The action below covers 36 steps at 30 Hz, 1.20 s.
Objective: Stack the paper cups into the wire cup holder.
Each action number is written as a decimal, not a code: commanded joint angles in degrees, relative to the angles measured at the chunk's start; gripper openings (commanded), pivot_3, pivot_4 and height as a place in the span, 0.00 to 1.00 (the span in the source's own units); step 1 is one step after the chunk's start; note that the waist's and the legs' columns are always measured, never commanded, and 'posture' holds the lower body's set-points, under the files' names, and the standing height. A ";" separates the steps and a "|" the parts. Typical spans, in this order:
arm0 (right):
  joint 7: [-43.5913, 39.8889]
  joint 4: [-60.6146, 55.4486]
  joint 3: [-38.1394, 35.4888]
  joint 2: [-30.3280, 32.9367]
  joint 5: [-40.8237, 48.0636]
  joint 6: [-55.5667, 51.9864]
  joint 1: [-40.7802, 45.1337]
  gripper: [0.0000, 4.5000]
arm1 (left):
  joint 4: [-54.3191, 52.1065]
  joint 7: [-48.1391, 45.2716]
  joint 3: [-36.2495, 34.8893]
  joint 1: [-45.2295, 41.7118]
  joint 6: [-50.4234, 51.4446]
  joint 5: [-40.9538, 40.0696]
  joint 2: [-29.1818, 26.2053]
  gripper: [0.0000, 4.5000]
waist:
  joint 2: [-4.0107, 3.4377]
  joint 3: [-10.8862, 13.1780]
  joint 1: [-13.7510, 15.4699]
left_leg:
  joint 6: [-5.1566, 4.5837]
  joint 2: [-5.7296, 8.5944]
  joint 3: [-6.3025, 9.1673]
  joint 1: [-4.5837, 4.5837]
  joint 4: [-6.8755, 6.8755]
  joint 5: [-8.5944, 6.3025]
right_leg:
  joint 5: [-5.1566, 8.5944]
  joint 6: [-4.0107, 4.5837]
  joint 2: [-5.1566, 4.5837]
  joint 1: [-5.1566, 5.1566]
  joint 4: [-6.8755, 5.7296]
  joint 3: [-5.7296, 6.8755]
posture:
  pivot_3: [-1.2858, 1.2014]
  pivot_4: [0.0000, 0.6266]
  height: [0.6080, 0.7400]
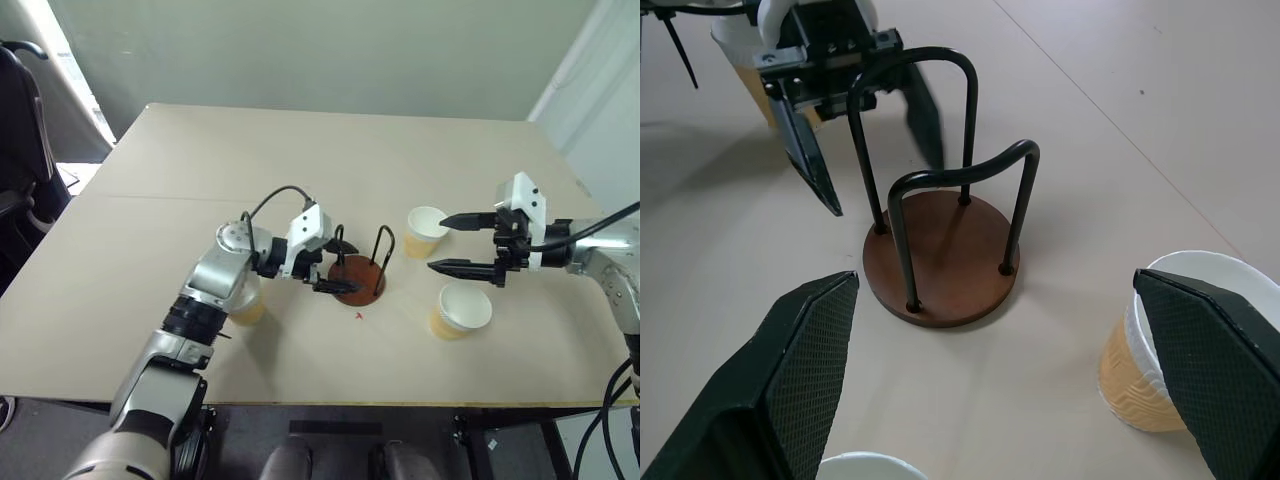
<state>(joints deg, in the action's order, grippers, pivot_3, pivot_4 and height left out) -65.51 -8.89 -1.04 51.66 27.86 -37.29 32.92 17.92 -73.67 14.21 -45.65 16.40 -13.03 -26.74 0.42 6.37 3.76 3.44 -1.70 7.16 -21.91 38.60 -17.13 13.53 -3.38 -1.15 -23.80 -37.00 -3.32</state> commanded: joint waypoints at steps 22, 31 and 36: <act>2.81 9.89 4.64 -4.41 -10.00 9.22 7.07 1.00 | 2.19 0.14 -3.95 -3.37 -6.48 2.01 -5.95 0.99 | 0.00 0.00 -0.24 | -0.04 -0.03 0.19 0.01 0.03 -0.02 | -0.02 -0.02 0.01 -0.02 0.02 -0.04 | 0.52 0.24 1.00; 2.39 17.85 9.18 -5.66 -18.01 17.04 10.42 1.00 | 0.76 0.54 -3.96 -2.75 -5.72 1.73 -6.05 0.99 | 0.00 0.00 -0.16 | -0.05 -0.03 0.22 -0.01 0.00 -0.03 | -0.02 -0.02 -0.01 -0.04 0.03 -0.03 | 0.52 0.24 1.00; 2.86 22.94 12.10 -6.42 -23.71 23.36 12.20 1.00 | 0.82 0.63 -4.01 -2.41 -5.78 1.73 -6.13 0.99 | 0.00 0.00 -0.31 | -0.05 -0.04 0.21 0.00 -0.03 -0.03 | -0.02 -0.02 -0.02 -0.06 0.02 -0.04 | 0.52 0.24 1.00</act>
<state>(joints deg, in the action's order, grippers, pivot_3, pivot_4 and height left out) -62.86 13.57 10.79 45.09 5.71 -16.47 43.66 20.35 -73.35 11.68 -47.60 11.02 -10.94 -32.55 0.41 6.37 3.45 3.39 -1.74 7.37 -21.91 38.56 -17.15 13.52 -3.40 -1.16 -23.87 -36.98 -3.36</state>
